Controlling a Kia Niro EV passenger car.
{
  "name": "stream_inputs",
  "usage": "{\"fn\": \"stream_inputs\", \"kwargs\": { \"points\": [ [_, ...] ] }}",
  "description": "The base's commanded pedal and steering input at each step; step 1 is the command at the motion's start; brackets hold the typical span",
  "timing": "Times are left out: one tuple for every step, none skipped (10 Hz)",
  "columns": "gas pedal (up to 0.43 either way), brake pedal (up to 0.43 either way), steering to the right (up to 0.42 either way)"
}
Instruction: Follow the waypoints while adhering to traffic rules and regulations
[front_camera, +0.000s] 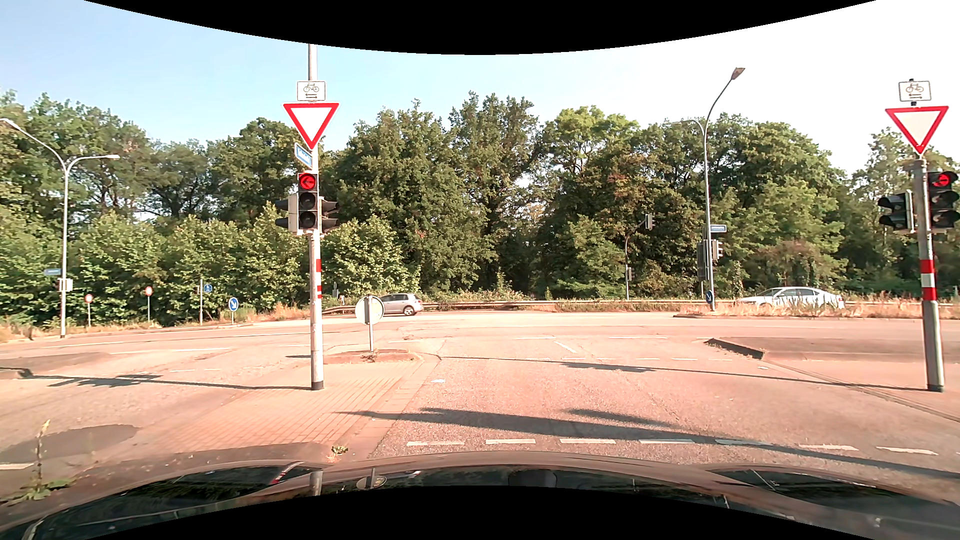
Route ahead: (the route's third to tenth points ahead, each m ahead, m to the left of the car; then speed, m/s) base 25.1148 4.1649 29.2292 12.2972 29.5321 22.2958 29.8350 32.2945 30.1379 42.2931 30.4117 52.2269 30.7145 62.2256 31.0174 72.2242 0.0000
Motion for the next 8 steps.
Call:
{"fn": "stream_inputs", "kwargs": {
  "points": [
    [0.000, 0.305, -0.001],
    [0.000, 0.305, -0.001],
    [0.000, 0.305, -0.001],
    [0.000, 0.305, -0.001],
    [0.000, 0.305, -0.001],
    [0.000, 0.305, -0.001],
    [0.000, 0.305, -0.001],
    [0.000, 0.311, -0.001]
  ]
}}
